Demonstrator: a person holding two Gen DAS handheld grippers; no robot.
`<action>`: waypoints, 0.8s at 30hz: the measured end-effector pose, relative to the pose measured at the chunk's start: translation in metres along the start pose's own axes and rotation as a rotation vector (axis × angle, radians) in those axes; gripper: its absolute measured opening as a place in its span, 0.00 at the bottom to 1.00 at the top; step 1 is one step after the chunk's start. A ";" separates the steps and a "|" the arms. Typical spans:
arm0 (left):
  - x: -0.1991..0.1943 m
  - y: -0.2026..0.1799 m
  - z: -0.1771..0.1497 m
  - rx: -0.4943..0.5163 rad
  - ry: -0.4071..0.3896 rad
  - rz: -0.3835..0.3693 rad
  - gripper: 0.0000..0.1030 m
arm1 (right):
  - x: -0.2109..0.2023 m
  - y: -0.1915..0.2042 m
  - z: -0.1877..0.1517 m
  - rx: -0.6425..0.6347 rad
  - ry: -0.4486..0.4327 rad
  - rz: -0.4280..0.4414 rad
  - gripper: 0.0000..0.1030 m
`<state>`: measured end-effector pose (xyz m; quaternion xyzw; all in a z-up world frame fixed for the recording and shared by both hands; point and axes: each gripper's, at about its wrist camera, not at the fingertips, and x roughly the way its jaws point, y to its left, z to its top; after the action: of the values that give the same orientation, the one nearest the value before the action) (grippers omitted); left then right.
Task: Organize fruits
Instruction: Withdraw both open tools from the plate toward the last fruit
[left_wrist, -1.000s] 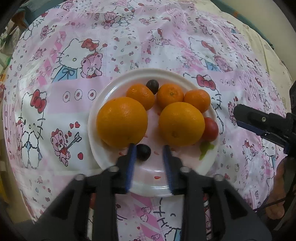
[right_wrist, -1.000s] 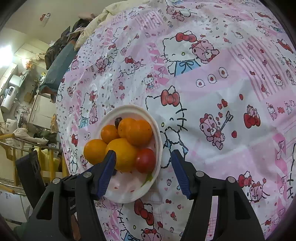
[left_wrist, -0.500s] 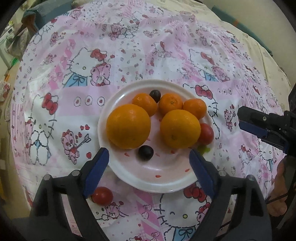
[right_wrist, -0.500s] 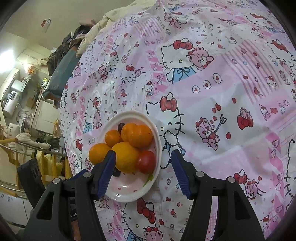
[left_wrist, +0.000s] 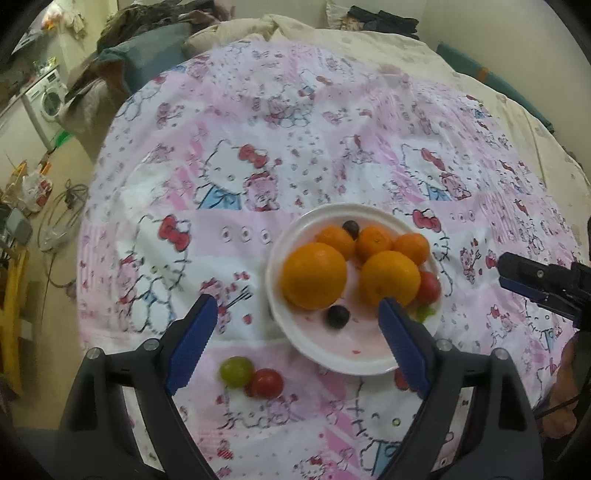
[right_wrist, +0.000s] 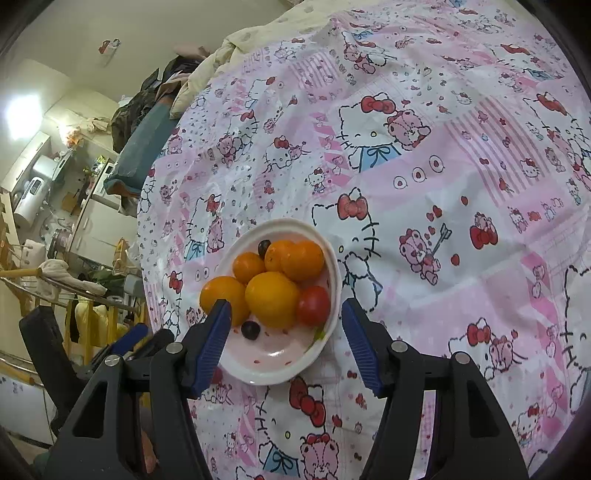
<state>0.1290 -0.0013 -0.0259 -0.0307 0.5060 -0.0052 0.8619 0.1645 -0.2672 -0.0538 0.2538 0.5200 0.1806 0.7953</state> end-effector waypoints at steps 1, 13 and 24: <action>-0.001 0.004 -0.002 -0.007 0.011 -0.002 0.84 | -0.001 0.001 -0.002 -0.002 0.000 -0.001 0.63; -0.024 0.029 -0.022 -0.016 0.029 0.023 0.84 | 0.004 0.015 -0.028 -0.020 0.031 0.015 0.64; -0.015 0.063 -0.019 -0.151 0.003 0.064 0.84 | 0.026 0.037 -0.050 -0.069 0.132 0.058 0.64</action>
<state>0.1039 0.0614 -0.0261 -0.0794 0.5070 0.0603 0.8562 0.1278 -0.2121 -0.0681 0.2288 0.5573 0.2379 0.7619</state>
